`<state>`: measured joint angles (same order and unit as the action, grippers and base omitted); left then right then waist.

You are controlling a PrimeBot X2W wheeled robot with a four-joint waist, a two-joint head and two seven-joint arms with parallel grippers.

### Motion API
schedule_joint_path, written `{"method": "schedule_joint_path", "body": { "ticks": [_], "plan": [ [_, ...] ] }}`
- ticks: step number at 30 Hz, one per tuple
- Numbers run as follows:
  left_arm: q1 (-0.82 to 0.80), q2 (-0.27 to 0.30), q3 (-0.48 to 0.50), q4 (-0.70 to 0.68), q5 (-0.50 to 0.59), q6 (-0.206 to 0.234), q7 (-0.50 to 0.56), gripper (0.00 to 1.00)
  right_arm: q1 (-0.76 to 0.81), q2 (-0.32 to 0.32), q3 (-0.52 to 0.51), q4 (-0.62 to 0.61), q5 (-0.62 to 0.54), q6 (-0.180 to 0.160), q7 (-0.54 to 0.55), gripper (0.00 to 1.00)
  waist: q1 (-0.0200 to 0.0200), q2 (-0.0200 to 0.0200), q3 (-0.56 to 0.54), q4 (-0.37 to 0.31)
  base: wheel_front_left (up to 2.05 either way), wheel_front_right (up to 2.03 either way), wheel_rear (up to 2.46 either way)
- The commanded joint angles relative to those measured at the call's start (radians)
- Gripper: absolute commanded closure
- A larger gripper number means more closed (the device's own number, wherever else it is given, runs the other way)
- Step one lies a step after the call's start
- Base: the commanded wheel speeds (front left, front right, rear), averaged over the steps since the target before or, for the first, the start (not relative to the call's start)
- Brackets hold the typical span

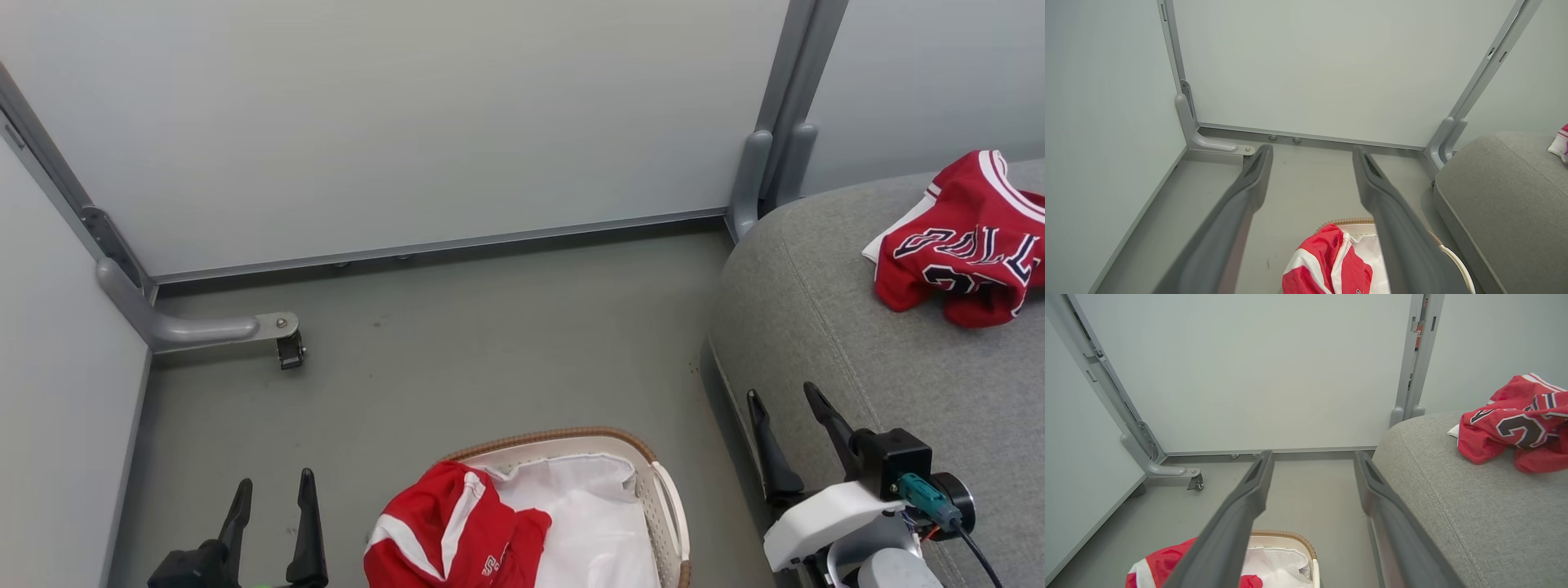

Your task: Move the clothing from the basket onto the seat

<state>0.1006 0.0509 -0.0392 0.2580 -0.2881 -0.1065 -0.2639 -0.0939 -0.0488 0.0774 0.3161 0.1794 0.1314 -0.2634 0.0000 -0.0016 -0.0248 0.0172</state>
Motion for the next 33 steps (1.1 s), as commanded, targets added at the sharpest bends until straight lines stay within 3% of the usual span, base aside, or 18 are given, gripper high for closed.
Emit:
{"method": "schedule_joint_path", "body": {
  "ticks": [1,11,21,33],
  "plan": [
    [-0.017,-0.001,-0.003,0.0,0.007,-0.005,-0.001,0.0,-0.007,-0.003,-0.003,-0.005,0.002,-0.001,-0.002,0.0,0.0,0.0016,0.002,-0.001,0.0,0.0,0.0],
    [-0.041,-0.001,-0.035,0.0,0.036,-0.008,-0.001,0.0,-0.023,-0.003,-0.013,-0.021,-0.006,-0.001,-0.002,0.0,0.0,0.0016,0.038,-0.009,0.0,0.0,0.0],
    [-0.194,0.019,-0.114,0.053,0.107,-0.019,-0.001,0.0,-0.115,-0.003,-0.048,-0.062,-0.031,-0.001,-0.002,0.0,0.0,0.0016,0.175,-0.031,0.0,0.0,0.0],
    [-0.467,0.041,-0.29,0.305,0.17,-0.024,0.045,0.0,-0.272,-0.003,-0.102,-0.137,-0.061,-0.001,-0.002,0.0,0.0,0.0016,0.408,-0.092,0.0,0.0,0.0]
  ]
}}
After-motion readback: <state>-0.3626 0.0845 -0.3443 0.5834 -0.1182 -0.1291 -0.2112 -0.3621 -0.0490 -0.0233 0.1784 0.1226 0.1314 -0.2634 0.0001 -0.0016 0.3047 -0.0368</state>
